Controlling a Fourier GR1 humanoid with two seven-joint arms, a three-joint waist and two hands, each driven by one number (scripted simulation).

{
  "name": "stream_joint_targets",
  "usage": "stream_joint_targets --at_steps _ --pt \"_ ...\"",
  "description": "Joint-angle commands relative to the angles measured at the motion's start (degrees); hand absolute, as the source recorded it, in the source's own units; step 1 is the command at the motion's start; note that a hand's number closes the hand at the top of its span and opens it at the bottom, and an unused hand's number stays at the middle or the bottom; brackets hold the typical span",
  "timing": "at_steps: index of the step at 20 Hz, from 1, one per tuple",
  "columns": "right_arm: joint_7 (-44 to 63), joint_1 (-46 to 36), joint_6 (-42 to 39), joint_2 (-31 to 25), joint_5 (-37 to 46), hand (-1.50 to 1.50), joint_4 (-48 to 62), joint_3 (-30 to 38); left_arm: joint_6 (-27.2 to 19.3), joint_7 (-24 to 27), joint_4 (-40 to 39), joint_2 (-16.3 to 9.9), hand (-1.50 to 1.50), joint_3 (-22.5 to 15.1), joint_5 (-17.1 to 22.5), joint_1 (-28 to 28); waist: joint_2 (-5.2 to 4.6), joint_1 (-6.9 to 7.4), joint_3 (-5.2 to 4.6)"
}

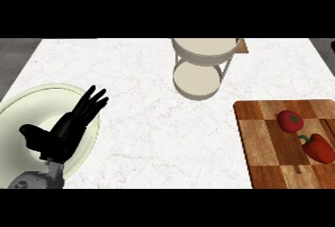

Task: Pick the tomato from the cutting board and place it in the tiered basket

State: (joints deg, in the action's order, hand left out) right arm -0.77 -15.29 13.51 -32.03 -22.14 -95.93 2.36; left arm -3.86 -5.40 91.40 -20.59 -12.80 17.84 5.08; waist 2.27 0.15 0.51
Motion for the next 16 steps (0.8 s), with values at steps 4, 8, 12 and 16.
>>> stream_joint_targets --at_steps 4,8,12,16 --pt "-1.27 5.46 -13.03 -1.1 -12.16 1.5 9.22 7.33 -6.49 4.33 -2.74 -5.53 0.0 4.78 -10.37 -0.67 -2.5 0.03 -0.27" --pt "5.43 13.91 -1.2 -8.59 2.41 1.5 18.24 6.65 -8.21 2.4 -3.75 -7.92 0.0 6.88 -11.36 -0.1 -4.95 -1.63 -1.03" --pt "3.07 13.51 2.03 -4.94 -0.83 -1.5 25.03 12.19 -11.37 0.53 -6.13 -5.41 0.0 4.62 -15.5 3.45 -2.61 -0.97 -0.44" --pt "6.43 15.39 -6.15 -12.13 -1.39 -1.5 22.89 14.86 -9.49 1.96 -6.38 -5.46 0.0 6.61 -15.66 1.55 -2.24 -0.37 -0.52"
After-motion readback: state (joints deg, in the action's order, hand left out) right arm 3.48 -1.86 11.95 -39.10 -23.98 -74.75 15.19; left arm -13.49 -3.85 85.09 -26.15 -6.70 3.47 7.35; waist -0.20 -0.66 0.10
